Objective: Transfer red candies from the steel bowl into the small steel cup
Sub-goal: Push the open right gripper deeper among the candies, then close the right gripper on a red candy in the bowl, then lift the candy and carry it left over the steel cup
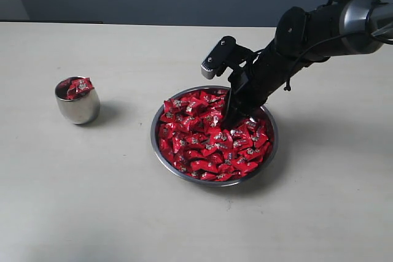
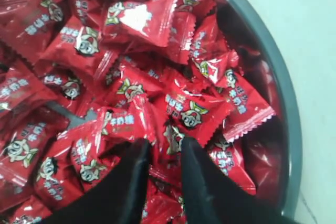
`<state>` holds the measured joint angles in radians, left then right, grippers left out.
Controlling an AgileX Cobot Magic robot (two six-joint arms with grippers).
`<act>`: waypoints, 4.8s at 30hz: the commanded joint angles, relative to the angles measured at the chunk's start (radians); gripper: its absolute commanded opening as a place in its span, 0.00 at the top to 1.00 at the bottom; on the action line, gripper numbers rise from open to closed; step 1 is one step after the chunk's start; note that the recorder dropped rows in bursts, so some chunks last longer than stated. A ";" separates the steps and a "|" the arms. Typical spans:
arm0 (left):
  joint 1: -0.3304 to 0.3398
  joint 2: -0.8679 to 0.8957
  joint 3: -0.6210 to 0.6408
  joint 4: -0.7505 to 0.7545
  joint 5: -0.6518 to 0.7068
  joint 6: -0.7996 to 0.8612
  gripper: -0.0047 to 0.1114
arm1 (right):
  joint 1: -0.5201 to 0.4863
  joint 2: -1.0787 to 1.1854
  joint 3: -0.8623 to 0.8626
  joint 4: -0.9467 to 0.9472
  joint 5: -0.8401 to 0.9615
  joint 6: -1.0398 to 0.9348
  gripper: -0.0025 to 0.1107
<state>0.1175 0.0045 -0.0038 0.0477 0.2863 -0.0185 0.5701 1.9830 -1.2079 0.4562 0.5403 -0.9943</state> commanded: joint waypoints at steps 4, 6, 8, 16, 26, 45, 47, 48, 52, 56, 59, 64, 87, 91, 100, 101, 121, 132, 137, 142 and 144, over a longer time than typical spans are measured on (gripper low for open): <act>0.001 -0.004 0.004 -0.002 -0.002 -0.001 0.96 | 0.000 -0.001 -0.005 0.012 -0.003 -0.007 0.68; 0.001 -0.004 0.004 -0.002 -0.002 -0.001 0.96 | 0.000 -0.001 -0.005 0.013 -0.010 -0.007 0.68; 0.001 -0.004 0.004 -0.002 -0.002 -0.001 0.96 | 0.000 -0.001 -0.005 0.016 -0.014 -0.007 0.68; 0.001 -0.004 0.004 -0.002 -0.002 -0.001 0.96 | 0.000 -0.001 -0.005 -0.001 -0.024 -0.001 0.68; 0.001 -0.004 0.004 -0.002 -0.002 -0.001 0.96 | 0.000 -0.001 -0.005 -0.144 -0.046 0.127 0.68; 0.001 -0.004 0.004 -0.002 -0.002 -0.001 0.96 | 0.000 0.065 -0.005 -0.082 0.043 0.187 0.77; 0.001 -0.004 0.004 -0.002 -0.002 -0.001 0.96 | 0.000 0.082 -0.005 -0.063 0.037 0.187 0.78; 0.001 -0.004 0.004 -0.002 -0.002 -0.001 0.96 | 0.000 0.082 -0.005 -0.063 0.029 0.187 0.80; 0.001 -0.004 0.004 -0.002 -0.002 -0.001 0.96 | 0.000 0.082 -0.005 -0.066 0.022 0.187 0.91; 0.001 -0.004 0.004 -0.002 -0.002 -0.001 0.96 | 0.000 0.071 -0.005 -0.125 0.022 0.188 0.98; 0.001 -0.004 0.004 -0.002 -0.002 -0.001 0.96 | 0.000 0.052 -0.005 -0.136 0.020 0.188 0.98; 0.001 -0.004 0.004 -0.002 -0.002 -0.001 0.96 | 0.000 0.022 -0.005 -0.179 0.001 0.255 0.98; 0.001 -0.004 0.004 -0.002 -0.002 -0.001 0.96 | 0.000 -0.124 -0.005 -0.103 0.048 0.294 0.98; 0.001 -0.004 0.004 -0.002 -0.002 -0.001 0.96 | 0.000 -0.128 -0.005 -0.032 0.061 0.294 0.98; 0.001 -0.004 0.004 -0.002 -0.002 -0.001 0.96 | 0.027 -0.142 -0.005 0.068 0.000 0.232 0.98; 0.001 -0.004 0.004 -0.002 -0.002 -0.001 0.96 | 0.035 -0.143 -0.007 0.068 -0.020 0.230 0.98; 0.001 -0.004 0.004 -0.002 -0.002 -0.001 0.96 | 0.110 -0.142 -0.172 0.072 -0.080 0.220 0.98; 0.001 -0.004 0.004 -0.002 -0.002 -0.001 0.96 | 0.132 -0.058 -0.245 0.118 -0.070 0.203 0.98; 0.001 -0.004 0.004 -0.002 -0.002 -0.001 0.96 | 0.171 0.015 -0.336 0.120 -0.042 0.174 0.98; 0.001 -0.004 0.004 -0.002 -0.002 -0.001 0.96 | 0.189 0.088 -0.454 0.176 0.005 0.155 0.98; 0.001 -0.004 0.004 -0.002 -0.002 -0.001 0.96 | 0.189 0.119 -0.499 0.221 0.039 0.128 0.98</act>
<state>0.1175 0.0045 -0.0038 0.0477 0.2863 -0.0185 0.7593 2.0660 -1.6454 0.6202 0.5426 -0.8305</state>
